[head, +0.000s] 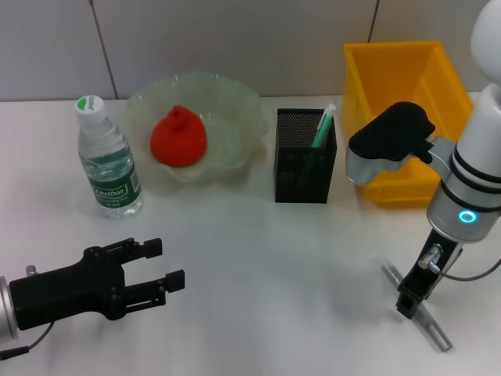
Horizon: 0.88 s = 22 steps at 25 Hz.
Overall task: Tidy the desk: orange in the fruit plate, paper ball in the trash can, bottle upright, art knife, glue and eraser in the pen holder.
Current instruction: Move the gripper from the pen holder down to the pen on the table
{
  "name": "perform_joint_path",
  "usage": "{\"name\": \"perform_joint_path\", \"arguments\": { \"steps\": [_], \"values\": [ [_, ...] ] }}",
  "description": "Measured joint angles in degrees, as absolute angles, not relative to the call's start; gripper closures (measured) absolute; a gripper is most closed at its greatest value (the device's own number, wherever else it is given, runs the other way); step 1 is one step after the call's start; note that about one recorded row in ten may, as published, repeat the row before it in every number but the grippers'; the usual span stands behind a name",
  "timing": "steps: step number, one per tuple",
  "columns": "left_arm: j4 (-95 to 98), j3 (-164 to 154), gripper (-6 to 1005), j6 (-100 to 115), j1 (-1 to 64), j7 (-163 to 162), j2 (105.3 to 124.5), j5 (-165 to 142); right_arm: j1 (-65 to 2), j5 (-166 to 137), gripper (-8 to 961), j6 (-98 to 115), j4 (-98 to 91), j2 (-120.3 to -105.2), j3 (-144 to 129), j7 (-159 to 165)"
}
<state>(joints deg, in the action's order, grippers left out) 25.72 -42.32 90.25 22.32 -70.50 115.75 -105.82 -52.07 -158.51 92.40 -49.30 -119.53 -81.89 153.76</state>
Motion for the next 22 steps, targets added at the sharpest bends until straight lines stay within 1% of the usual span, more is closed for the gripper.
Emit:
{"name": "perform_joint_path", "arguments": {
  "steps": [15,20,22],
  "values": [
    [25.6,-42.2,213,90.3,22.4,-70.6,115.8,-105.8,-52.0,-158.9,564,91.7,-49.0,-119.53,-82.5,153.5],
    [25.5,-42.2,213,90.3,22.5,-70.7,115.83,-105.8,-52.0,-159.0,743,91.6,-49.0,-119.53,-82.5,153.4],
    [25.4,-42.2,213,90.3,22.5,-70.7,115.84,-105.8,-52.0,-159.0,755,91.5,-48.6,-119.53,-82.5,153.3]
  ]
}}
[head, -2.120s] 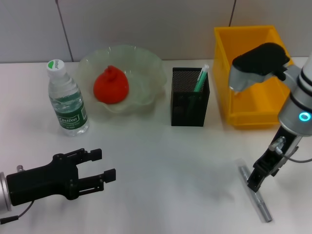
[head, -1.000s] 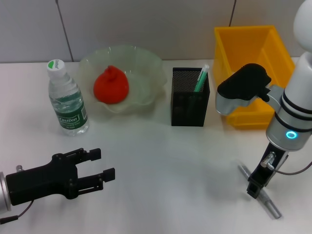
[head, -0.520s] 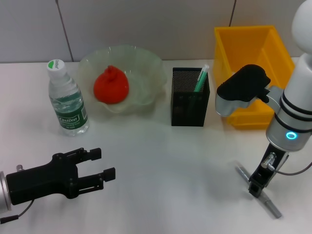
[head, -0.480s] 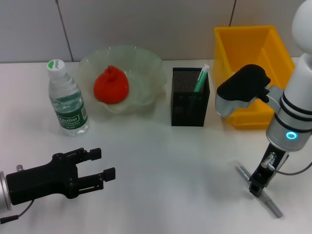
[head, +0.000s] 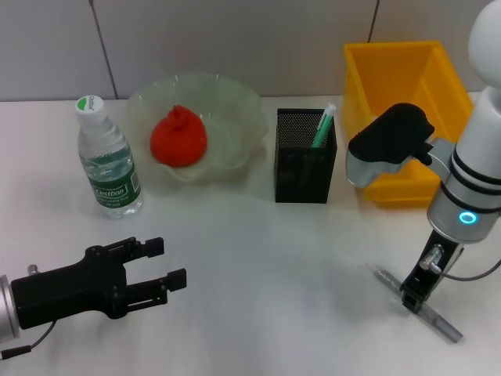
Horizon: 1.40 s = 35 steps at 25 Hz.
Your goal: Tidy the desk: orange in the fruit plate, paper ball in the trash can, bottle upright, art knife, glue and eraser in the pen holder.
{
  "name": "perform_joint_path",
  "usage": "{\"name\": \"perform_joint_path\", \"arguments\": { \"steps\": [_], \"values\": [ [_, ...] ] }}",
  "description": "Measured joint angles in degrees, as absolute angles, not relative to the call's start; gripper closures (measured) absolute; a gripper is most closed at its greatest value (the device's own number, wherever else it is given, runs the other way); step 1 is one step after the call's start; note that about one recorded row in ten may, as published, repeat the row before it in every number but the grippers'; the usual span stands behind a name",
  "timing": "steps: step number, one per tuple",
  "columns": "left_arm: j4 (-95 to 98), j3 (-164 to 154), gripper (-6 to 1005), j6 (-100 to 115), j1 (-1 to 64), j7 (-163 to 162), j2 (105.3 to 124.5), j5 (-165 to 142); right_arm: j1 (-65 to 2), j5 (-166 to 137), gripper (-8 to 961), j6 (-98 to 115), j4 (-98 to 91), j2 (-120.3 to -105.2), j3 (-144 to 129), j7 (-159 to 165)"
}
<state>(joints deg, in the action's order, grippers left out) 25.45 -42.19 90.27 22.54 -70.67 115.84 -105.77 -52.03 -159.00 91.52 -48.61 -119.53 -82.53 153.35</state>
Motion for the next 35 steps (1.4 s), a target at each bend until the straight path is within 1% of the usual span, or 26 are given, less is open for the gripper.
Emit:
{"name": "perform_joint_path", "arguments": {
  "steps": [11,15,16,17,20,21,23,26,27,28,29,31,32,33,35],
  "values": [
    [25.4,-42.2,214,90.2,22.3,-70.7,115.84,-105.8,-51.2,-158.6,814,91.4,-50.5,-119.53,-82.1,153.1],
    [25.5,-42.2,214,90.2,22.2,-70.7,115.84,-105.8,-47.3,-154.3,816,91.9,-62.6,-119.28,-81.7,150.4],
    [25.5,-42.2,214,90.2,22.2,-70.7,115.84,-105.8,-47.3,-154.3,816,91.9,-62.6,-119.28,-81.7,150.4],
    [25.5,-42.2,214,90.2,22.2,-70.7,115.84,-105.8,-43.8,-150.3,817,90.5,-70.2,-119.25,-81.4,147.3],
    [25.5,-42.1,214,90.2,22.3,-70.6,115.79,-105.8,-38.5,-143.4,818,86.7,-78.6,-119.26,-79.2,141.7],
    [25.5,-42.1,214,90.2,22.3,-70.5,115.79,-105.8,-35.6,-136.8,818,83.7,-81.4,-119.28,-76.8,137.2],
    [25.5,-42.1,214,90.2,22.4,-70.2,115.8,-105.8,-34.6,-133.2,819,82.4,-81.8,-119.26,-75.3,134.9],
    [25.6,-42.3,214,90.4,22.8,-70.0,116.2,-105.8,-31.3,-118.8,820,75.7,-78.2,-119.21,-68.6,124.3],
    [25.6,-42.3,214,90.5,22.7,-69.4,116.37,-105.8,-30.1,-111.3,821,72.5,-74.1,-119.2,-66.1,118.3],
    [25.6,-42.3,214,90.5,22.7,-69.4,116.37,-105.8,-30.1,-111.3,821,72.5,-74.1,-119.2,-66.1,118.3],
    [25.5,-42.2,214,90.9,22.6,-68.5,116.42,-105.6,-29.9,-102.6,822,70.5,-68.2,-119.13,-63.2,111.1],
    [25.4,-42.2,214,91.4,22.4,-67.1,116.53,-105.4,-31.9,-93.8,822,69.7,-57.6,-118.99,-58.1,101.1],
    [25.4,-42.2,214,91.4,22.4,-67.1,116.53,-105.4,-31.9,-93.8,823,69.7,-57.6,-118.99,-58.1,101.1],
    [25.4,-42.2,214,91.4,22.4,-66.7,116.57,-105.4,-33.9,-92.1,823,69.4,-51.6,-119.0,-55.4,96.7],
    [25.3,-42.2,214,91.4,22.3,-66.2,116.65,-105.4,-34.9,-91.9,824,69.0,-49.1,-119.0,-54.3,95.0]
  ]
}}
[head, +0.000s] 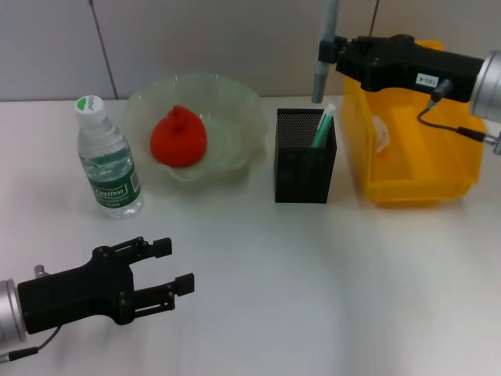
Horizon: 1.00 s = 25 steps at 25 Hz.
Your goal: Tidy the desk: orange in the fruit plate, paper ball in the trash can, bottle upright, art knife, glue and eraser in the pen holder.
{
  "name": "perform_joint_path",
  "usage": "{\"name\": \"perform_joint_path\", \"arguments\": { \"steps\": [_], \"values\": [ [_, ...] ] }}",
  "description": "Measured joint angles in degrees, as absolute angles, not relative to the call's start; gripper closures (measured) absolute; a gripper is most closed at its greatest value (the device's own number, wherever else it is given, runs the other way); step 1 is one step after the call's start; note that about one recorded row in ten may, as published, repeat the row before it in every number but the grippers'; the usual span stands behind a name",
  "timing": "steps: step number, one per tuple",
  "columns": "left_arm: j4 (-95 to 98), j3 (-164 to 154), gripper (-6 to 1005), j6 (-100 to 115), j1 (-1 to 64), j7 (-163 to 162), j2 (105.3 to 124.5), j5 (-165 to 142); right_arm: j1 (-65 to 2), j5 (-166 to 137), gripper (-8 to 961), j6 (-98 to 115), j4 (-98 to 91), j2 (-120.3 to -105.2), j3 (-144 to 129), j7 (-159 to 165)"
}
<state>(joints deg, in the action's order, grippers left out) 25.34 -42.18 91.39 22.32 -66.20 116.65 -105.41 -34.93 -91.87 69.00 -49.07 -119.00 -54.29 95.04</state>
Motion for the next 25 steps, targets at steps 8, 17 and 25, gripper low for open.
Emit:
{"name": "perform_joint_path", "arguments": {
  "steps": [8,17,25],
  "values": [
    [25.3,-42.0,214,90.8,22.4,-65.9,116.74,-105.4,-39.4,-92.0,823,63.9,-39.4,-119.06,-53.1,91.1],
    [25.3,-42.0,214,90.6,22.2,-65.5,116.66,-105.4,-39.7,-92.1,824,59.7,-36.6,-119.09,-56.0,90.1],
    [25.3,-41.9,214,90.7,21.8,-66.0,116.89,-105.3,-39.8,-92.5,826,57.7,-34.0,-119.24,-56.1,86.5]
  ]
}}
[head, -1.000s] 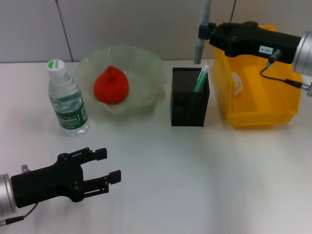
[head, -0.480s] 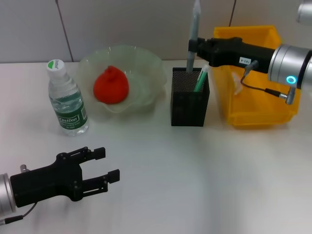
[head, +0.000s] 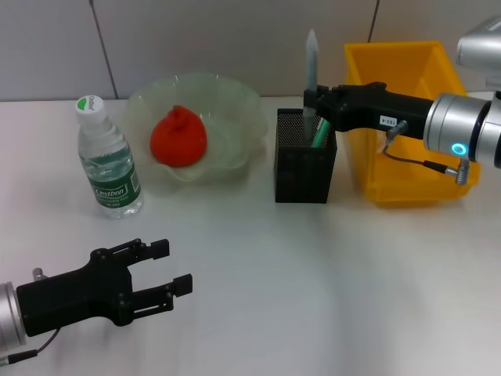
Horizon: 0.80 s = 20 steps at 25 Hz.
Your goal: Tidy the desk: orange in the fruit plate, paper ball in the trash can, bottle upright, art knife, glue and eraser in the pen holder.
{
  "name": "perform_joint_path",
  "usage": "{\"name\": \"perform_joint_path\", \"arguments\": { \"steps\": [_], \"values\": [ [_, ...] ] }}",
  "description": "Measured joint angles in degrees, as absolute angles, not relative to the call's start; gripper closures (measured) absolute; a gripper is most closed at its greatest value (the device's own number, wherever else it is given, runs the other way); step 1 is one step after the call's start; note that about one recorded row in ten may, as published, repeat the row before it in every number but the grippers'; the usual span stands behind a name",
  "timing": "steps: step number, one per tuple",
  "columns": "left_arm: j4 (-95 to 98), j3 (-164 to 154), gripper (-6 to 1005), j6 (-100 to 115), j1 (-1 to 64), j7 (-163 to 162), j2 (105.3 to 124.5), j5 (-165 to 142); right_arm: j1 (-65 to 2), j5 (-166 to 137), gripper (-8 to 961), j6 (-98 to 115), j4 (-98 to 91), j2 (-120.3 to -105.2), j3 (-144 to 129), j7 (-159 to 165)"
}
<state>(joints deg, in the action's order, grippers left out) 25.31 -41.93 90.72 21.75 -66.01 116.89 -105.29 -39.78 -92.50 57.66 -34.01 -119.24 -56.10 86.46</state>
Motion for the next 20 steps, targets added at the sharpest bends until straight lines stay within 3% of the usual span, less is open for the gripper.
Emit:
{"name": "perform_joint_path", "arguments": {
  "steps": [6,16,20],
  "values": [
    [25.3,-41.9,214,90.9,21.7,-66.0,116.9,-105.3,-39.6,-92.6,828,57.6,-34.0,-119.1,-56.1,86.4],
    [25.3,-41.9,213,90.8,21.4,-65.8,117.02,-105.3,-38.7,-91.4,614,57.5,-33.9,-119.33,-55.3,86.3],
    [25.3,-41.6,213,90.6,21.1,-65.2,117.32,-105.3,-35.9,-77.3,477,60.7,-34.2,-119.2,-54.4,83.5]
  ]
}}
